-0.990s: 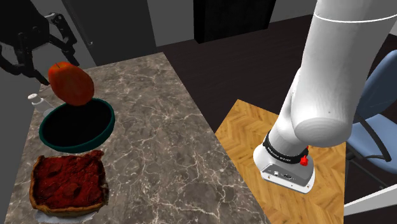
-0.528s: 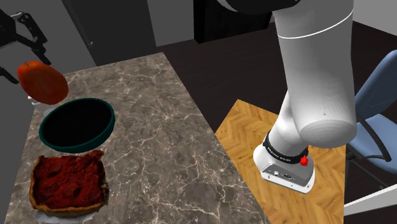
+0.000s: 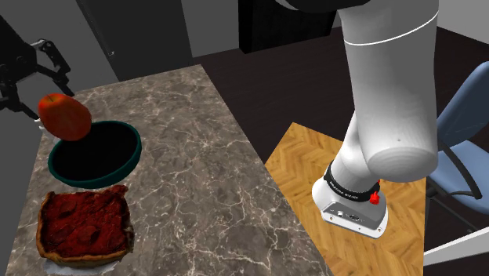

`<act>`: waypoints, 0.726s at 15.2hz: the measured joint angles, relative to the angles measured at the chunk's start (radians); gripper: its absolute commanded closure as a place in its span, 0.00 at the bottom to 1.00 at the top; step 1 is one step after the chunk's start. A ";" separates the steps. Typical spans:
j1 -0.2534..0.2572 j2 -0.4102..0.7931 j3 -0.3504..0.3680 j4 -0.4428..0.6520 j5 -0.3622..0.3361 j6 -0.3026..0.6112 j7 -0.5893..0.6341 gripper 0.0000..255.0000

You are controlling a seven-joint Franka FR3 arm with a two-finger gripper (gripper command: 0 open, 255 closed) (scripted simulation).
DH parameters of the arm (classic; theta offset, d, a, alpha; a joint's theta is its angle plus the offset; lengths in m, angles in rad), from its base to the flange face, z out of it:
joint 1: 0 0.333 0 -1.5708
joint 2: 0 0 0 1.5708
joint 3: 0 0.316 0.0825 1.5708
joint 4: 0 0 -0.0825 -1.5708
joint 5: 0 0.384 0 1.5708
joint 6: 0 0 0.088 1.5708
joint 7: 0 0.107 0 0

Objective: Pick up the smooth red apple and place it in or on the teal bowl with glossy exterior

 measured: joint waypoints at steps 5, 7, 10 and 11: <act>-0.010 -0.008 0.000 -0.081 0.002 0.073 0.007 1.00; -0.016 -0.013 -0.001 -0.118 0.003 0.103 0.007 1.00; -0.020 -0.013 -0.002 -0.158 0.002 0.143 0.010 1.00; -0.020 -0.014 -0.001 -0.160 0.002 0.148 0.010 1.00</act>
